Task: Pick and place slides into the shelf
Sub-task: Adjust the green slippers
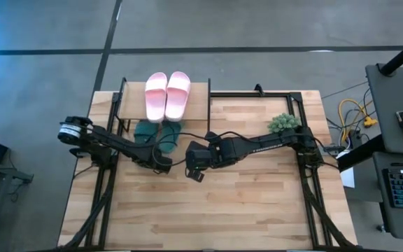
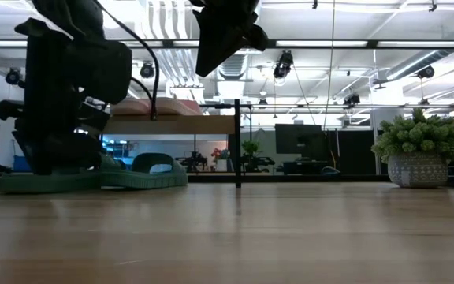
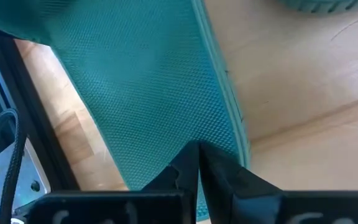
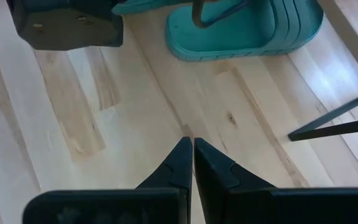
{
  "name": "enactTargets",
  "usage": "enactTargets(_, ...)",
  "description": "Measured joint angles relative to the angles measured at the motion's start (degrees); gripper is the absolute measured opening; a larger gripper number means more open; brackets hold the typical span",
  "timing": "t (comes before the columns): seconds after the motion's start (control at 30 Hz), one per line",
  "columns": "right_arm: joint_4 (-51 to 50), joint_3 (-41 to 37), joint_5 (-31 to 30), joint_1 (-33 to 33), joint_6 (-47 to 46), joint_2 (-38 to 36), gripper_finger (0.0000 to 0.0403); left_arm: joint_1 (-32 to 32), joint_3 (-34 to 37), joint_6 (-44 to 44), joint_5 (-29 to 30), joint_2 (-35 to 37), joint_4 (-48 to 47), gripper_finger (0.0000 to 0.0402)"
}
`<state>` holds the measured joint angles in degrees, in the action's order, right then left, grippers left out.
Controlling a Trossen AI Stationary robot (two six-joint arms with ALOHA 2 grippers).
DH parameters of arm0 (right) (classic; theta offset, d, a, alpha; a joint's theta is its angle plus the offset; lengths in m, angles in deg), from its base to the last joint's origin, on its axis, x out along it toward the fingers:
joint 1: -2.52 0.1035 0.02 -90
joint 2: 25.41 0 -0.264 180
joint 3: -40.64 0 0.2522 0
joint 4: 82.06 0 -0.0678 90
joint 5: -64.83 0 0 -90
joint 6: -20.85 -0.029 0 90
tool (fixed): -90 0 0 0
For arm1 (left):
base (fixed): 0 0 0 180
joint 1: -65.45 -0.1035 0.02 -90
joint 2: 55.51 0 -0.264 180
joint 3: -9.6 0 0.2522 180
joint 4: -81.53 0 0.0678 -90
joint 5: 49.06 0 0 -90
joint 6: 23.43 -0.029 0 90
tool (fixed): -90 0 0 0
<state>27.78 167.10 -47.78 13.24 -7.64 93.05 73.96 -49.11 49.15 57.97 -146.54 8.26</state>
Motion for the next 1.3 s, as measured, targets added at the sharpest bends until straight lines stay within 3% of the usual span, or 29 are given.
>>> enactTargets(0.23,-0.3,0.0,0.0,0.2,0.0,0.0,0.0009,-0.1,0.2,-2.6,4.0,1.3,1.2,0.0004)
enactTargets(0.33,-0.3,0.0,0.0,0.2,0.0,0.0,0.0009,-1.2,0.4,-3.0,10.2,0.9,4.3,0.0004)
enactTargets(0.43,-0.3,0.0,0.0,0.2,0.0,0.0,0.0009,-1.3,0.7,-4.8,11.2,0.3,6.3,0.0004)
enactTargets(0.77,-0.4,0.0,0.0,0.2,-0.2,0.0,0.0009,-1.4,0.3,-7.4,10.4,0.4,7.7,0.0004)
enactTargets(1.1,-0.3,-0.3,0.0,0.2,-0.4,0.0,0.0009,-1.3,0.0,-12.0,12.2,2.8,16.2,0.0004)
enactTargets(1.3,-0.3,-0.3,0.0,0.2,-0.5,0.0,0.0009,-1.1,0.1,-11.5,8.6,2.4,14.4,0.0004)
